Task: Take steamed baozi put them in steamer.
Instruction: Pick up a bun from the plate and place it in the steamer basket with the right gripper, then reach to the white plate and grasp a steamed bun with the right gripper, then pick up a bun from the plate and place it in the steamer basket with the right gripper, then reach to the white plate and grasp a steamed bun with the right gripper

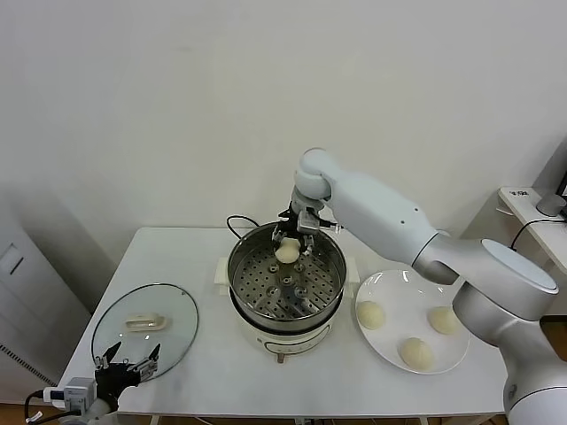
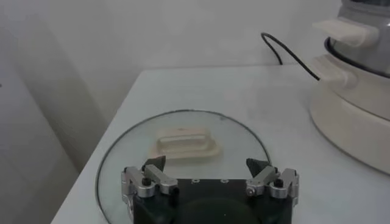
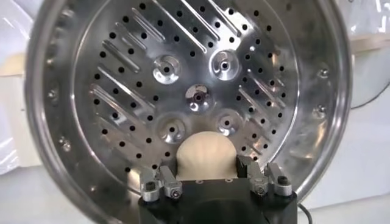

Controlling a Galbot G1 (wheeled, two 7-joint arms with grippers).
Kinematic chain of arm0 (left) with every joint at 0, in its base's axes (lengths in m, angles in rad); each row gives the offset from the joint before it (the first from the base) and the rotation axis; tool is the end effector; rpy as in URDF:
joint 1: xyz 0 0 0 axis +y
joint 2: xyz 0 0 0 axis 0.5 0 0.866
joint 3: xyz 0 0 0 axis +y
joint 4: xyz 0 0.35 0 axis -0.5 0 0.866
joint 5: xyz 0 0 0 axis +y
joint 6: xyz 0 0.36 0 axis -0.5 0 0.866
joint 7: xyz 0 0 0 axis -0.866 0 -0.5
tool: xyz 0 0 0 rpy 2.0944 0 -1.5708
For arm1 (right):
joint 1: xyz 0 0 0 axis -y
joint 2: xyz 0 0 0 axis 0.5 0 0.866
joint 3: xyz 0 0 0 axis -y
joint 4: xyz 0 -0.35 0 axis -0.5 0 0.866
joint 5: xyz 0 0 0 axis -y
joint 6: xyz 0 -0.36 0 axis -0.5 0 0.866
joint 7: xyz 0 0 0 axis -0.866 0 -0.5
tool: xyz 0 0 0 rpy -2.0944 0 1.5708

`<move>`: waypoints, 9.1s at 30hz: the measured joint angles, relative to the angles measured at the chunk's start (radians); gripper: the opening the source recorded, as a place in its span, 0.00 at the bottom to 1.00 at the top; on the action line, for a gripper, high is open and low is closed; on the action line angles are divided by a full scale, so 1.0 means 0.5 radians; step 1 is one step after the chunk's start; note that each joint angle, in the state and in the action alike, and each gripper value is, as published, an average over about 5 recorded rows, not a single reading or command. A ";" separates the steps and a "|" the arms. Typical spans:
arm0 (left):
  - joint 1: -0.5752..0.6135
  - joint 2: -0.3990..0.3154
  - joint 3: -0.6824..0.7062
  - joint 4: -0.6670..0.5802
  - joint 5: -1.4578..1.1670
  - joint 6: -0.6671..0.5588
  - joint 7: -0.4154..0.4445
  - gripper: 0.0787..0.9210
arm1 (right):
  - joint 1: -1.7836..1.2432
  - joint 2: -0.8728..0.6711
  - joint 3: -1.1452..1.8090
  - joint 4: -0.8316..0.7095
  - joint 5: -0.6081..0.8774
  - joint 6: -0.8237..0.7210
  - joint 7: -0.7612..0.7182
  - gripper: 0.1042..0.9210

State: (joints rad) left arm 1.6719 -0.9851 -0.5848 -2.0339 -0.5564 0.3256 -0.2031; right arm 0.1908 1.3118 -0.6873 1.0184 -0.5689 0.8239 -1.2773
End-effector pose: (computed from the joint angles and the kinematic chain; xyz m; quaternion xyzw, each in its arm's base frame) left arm 0.1749 0.1210 -0.3071 -0.0031 -0.9658 -0.0325 0.2571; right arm 0.5970 0.1392 -0.0922 -0.6492 0.0881 -0.7531 0.0602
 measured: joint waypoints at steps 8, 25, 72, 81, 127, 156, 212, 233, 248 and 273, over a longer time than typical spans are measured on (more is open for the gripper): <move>0.004 -0.002 -0.001 -0.002 0.000 -0.001 -0.001 0.88 | -0.052 0.008 0.055 0.007 -0.125 0.000 0.052 0.78; 0.005 -0.014 0.003 -0.019 0.001 0.006 -0.010 0.88 | 0.337 -0.205 -0.218 -0.050 0.547 -0.001 0.014 0.88; -0.013 -0.026 0.006 -0.051 -0.009 0.025 -0.020 0.88 | 0.727 -1.281 -1.511 0.555 2.086 -1.793 0.361 0.88; -0.007 -0.037 0.006 -0.056 -0.002 0.028 -0.021 0.88 | 0.465 -1.221 -1.366 0.474 1.991 -1.856 0.437 0.88; 0.029 -0.066 0.005 -0.102 0.017 0.046 -0.032 0.88 | 0.340 -1.225 -1.193 0.492 1.884 -1.916 0.459 0.39; -0.029 -0.034 0.057 -0.067 0.021 0.049 -0.039 0.88 | 1.353 -0.750 -1.639 0.695 2.864 -2.313 0.591 0.39; -0.031 -0.022 0.047 -0.079 -0.005 0.040 -0.038 0.88 | 0.754 -0.162 -1.465 0.469 2.762 -2.539 0.971 0.86; -0.003 -0.018 0.015 -0.109 -0.007 0.038 -0.039 0.88 | 1.416 -0.951 -1.863 0.901 2.527 -2.259 0.430 0.88; 0.021 -0.018 -0.002 -0.128 -0.005 0.039 -0.040 0.88 | 1.135 -1.489 -1.776 1.015 2.107 -2.087 0.301 0.88; 0.034 -0.036 0.002 -0.145 0.005 0.044 -0.042 0.88 | 0.132 -1.638 -1.045 0.826 1.543 -1.953 0.239 0.88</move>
State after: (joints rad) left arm 1.6889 -1.0031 -0.5840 -2.1064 -0.5538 0.3477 -0.2240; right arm 0.2569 0.4929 -1.2097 1.4313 0.2027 -0.1528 -1.1579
